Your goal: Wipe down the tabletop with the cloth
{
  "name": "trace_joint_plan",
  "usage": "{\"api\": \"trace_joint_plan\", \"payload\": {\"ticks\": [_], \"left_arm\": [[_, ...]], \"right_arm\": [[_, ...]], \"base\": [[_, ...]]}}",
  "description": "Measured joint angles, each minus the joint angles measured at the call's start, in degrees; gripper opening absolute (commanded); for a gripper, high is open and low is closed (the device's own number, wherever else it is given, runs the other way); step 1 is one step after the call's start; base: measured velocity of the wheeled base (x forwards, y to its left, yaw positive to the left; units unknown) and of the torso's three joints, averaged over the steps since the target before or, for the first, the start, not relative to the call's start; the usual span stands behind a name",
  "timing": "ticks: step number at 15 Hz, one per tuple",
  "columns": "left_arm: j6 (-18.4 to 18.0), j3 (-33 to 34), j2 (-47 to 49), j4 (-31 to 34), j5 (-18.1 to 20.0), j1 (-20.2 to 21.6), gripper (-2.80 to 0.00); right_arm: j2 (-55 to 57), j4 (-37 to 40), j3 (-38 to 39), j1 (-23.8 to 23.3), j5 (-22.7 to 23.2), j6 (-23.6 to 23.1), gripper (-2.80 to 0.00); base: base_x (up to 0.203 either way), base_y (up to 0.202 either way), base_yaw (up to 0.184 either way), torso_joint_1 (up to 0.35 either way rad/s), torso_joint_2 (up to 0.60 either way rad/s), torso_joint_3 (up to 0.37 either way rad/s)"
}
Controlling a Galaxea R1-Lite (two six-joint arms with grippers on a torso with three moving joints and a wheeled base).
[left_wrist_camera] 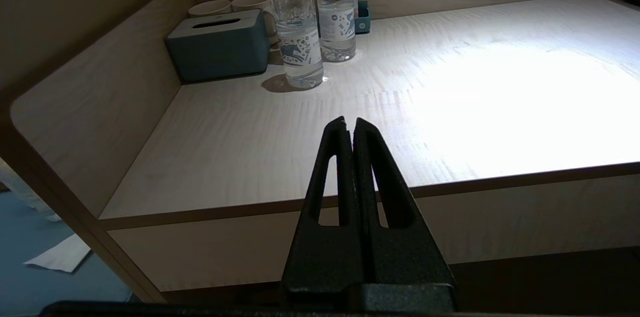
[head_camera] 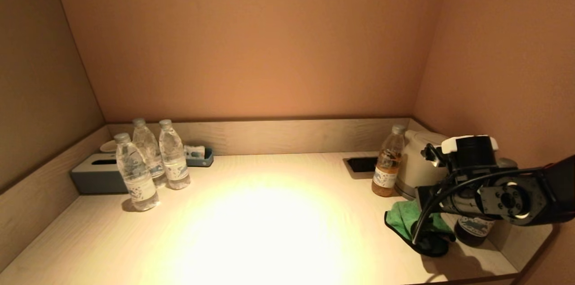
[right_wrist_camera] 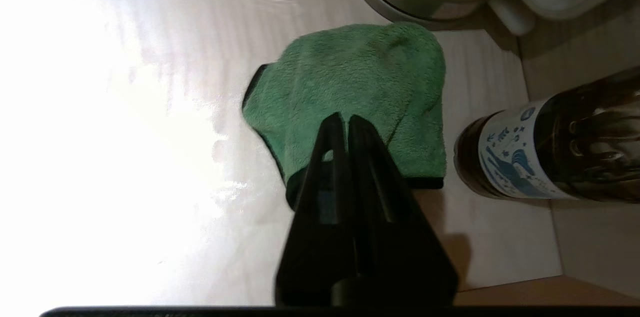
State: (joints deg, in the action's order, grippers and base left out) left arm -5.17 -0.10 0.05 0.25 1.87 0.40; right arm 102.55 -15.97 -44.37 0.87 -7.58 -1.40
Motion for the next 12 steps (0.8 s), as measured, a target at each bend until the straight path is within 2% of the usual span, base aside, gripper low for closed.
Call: {"api": "trace_joint_plan", "payload": {"ticks": [6,12], "left_arm": [[0.0,0.0,0.0,0.0,0.0,0.0,-2.80],[0.0,0.0,0.0,0.0,0.0,0.0,-2.80]], "right_arm": [[-15.9,1.4,5.2,6.8,0.5,-0.1,-2.80],[-32.7,3.3,5.1,7.7,-1.6,0.2,-2.80]], "base": [[0.000,0.000,0.000,0.000,0.00,0.000],[0.000,0.000,0.000,0.000,0.00,0.000]]}}
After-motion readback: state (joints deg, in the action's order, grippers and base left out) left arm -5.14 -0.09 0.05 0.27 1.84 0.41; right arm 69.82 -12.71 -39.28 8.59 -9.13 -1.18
